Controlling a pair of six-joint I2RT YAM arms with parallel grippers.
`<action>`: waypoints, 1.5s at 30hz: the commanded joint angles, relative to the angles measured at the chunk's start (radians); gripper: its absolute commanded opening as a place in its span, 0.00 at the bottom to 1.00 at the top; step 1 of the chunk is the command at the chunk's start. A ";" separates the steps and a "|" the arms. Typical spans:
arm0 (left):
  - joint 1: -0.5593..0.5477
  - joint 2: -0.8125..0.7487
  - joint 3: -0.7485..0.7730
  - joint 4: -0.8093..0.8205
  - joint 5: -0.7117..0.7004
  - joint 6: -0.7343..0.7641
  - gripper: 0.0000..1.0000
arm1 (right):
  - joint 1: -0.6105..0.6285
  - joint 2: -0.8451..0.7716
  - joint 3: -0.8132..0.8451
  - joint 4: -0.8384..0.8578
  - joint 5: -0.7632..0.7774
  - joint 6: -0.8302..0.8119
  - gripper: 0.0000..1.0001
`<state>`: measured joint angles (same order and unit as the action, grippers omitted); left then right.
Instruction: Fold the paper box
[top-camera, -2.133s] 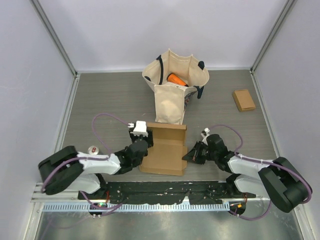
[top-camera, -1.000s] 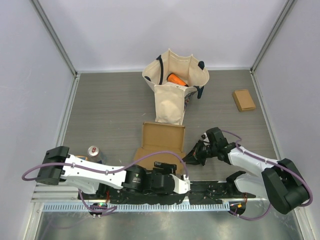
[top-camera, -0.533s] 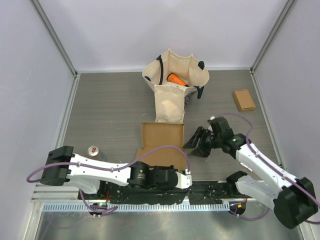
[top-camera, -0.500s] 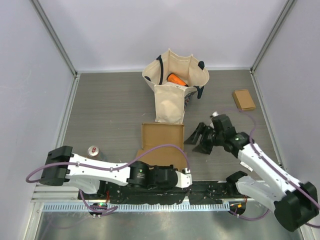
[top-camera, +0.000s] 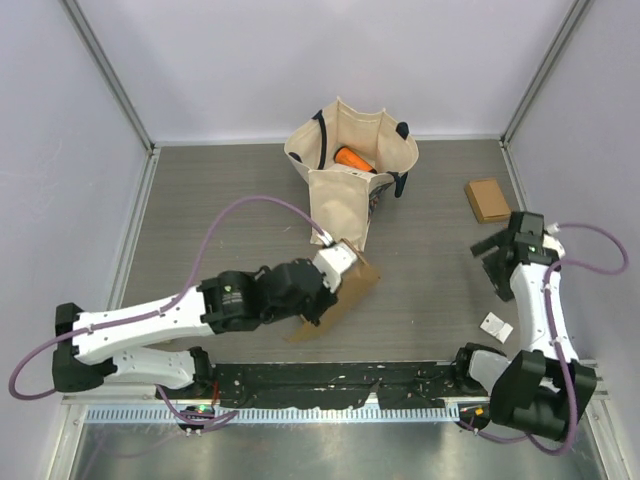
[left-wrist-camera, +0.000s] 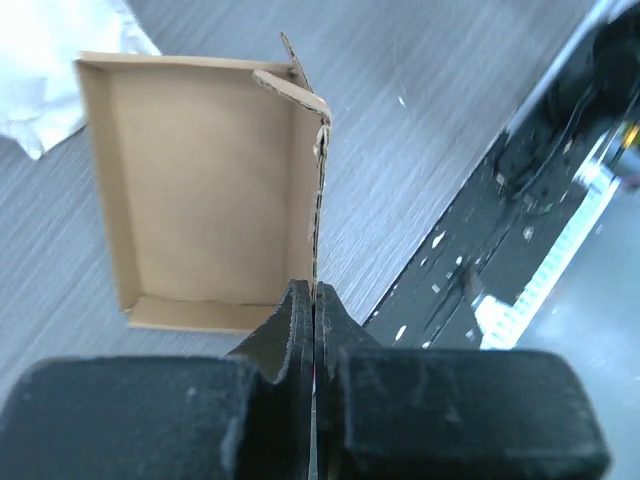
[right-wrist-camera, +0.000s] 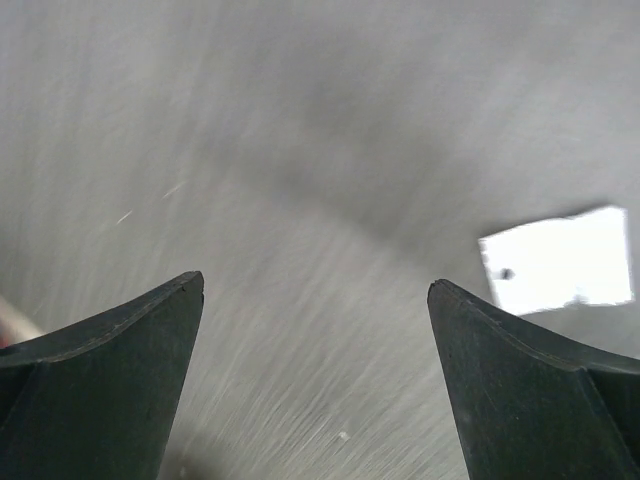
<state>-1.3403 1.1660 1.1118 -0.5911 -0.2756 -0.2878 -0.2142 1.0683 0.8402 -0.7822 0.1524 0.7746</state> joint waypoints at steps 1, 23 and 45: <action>0.156 -0.065 0.071 -0.010 0.108 -0.256 0.00 | -0.189 -0.055 -0.094 0.037 0.097 0.069 0.99; 0.437 -0.023 0.243 -0.193 -0.269 -1.206 0.00 | -0.243 -0.031 -0.254 0.022 0.177 0.107 0.91; 0.486 0.008 0.108 -0.162 -0.215 -1.531 0.00 | -0.162 0.142 -0.291 0.077 0.219 0.198 0.88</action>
<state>-0.8669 1.2140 1.2514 -0.8047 -0.4767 -1.7153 -0.3752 1.1980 0.5812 -0.7929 0.4084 0.9844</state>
